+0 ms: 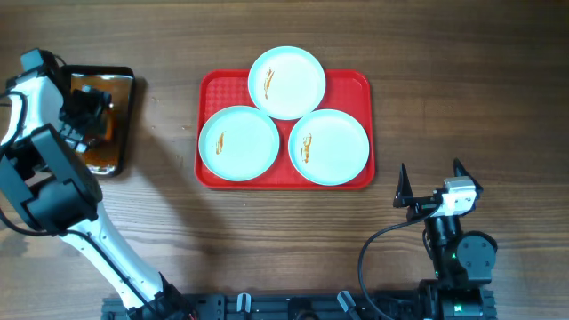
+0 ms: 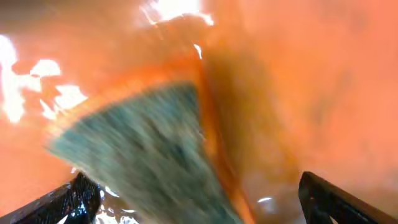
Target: Clean dirty plates on tray and stack at the side
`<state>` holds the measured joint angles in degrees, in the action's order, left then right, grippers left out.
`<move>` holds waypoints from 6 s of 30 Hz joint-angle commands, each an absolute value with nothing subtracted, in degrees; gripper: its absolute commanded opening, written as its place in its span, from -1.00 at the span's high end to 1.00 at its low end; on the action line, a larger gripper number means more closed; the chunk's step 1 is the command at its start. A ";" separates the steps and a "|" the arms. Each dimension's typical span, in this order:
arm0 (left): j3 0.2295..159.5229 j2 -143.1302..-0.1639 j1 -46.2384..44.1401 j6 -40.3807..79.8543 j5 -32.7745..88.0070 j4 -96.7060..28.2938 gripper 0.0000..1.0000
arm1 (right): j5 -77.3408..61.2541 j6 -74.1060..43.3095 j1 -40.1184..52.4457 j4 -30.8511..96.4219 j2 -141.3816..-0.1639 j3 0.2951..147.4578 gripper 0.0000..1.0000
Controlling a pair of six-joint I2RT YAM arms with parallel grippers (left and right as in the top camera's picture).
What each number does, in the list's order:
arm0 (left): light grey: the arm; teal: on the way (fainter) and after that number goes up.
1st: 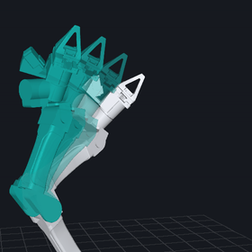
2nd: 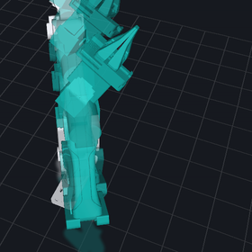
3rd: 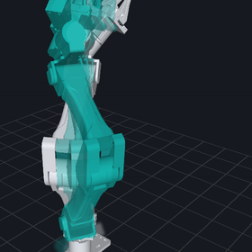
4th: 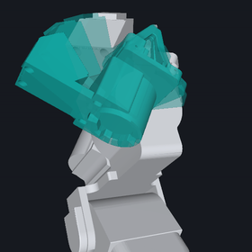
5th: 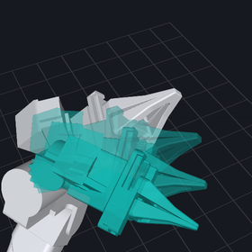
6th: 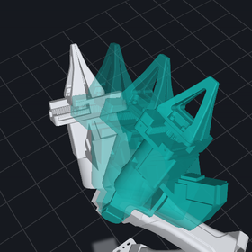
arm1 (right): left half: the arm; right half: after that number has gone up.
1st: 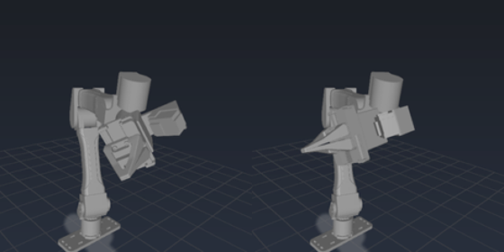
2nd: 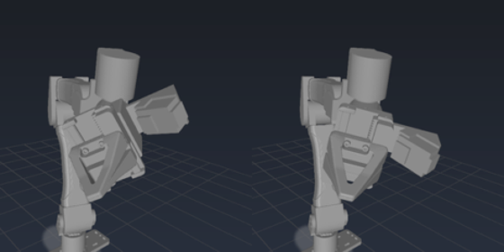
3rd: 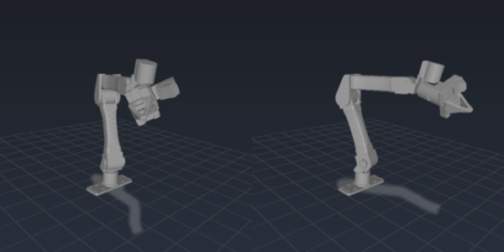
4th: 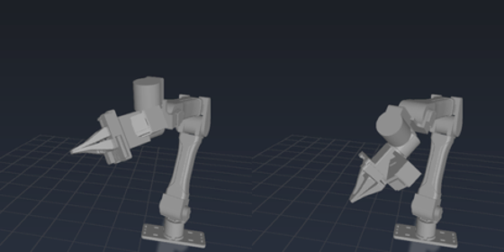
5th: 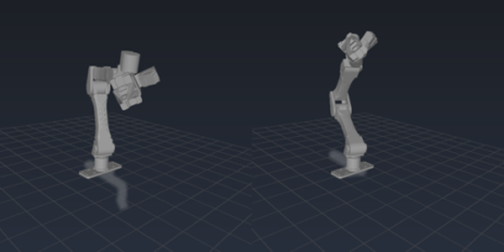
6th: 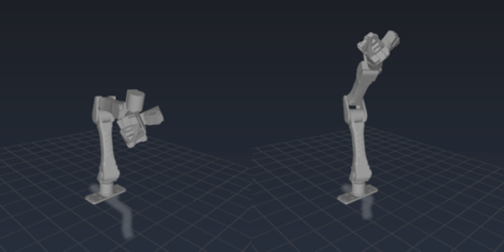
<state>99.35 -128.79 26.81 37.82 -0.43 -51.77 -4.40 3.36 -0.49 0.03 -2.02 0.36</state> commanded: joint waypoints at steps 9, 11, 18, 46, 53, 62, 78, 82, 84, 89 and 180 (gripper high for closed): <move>98.83 -127.28 27.22 37.82 1.69 -51.62 0.07 | -3.81 4.12 -0.78 -0.10 -1.74 0.30 -1.00; 98.85 -127.28 27.22 38.00 3.11 -51.59 0.20 | -3.81 4.12 -0.78 -0.10 -1.74 0.30 -0.99; 98.85 -127.28 27.22 38.00 6.61 -51.64 0.23 | -3.81 4.12 -0.78 -0.10 -1.74 0.30 -1.00; 93.43 -115.59 32.88 37.78 44.05 -36.84 0.92 | -3.81 4.10 -0.78 -0.10 -1.74 0.30 -1.00; 93.41 -115.18 41.63 37.71 67.02 -35.20 0.92 | -3.81 4.10 -0.78 -0.10 -1.74 0.30 -0.99; 83.92 -116.75 38.94 36.51 45.93 -34.94 0.92 | -3.81 4.10 -0.78 -0.10 -1.74 0.30 -0.99; 79.72 -112.16 37.45 30.35 34.63 -28.10 0.92 | -3.84 4.12 -0.78 -0.10 -1.74 0.30 -1.00; 79.75 -115.15 36.93 29.76 35.81 -28.05 0.92 | -3.84 4.10 -0.78 -0.10 -1.74 0.30 -0.99; 81.91 -111.90 37.52 28.82 37.50 -28.82 0.92 | -3.84 4.10 -0.78 -0.10 -1.74 0.30 -0.99; 84.51 -99.61 36.67 28.45 35.31 -27.18 0.92 | -3.81 4.12 -0.78 -0.10 -1.74 0.30 -0.99; 73.65 -98.17 -8.23 21.45 23.00 -45.67 0.92 | -14.17 -17.85 21.52 49.21 -98.02 81.47 -0.74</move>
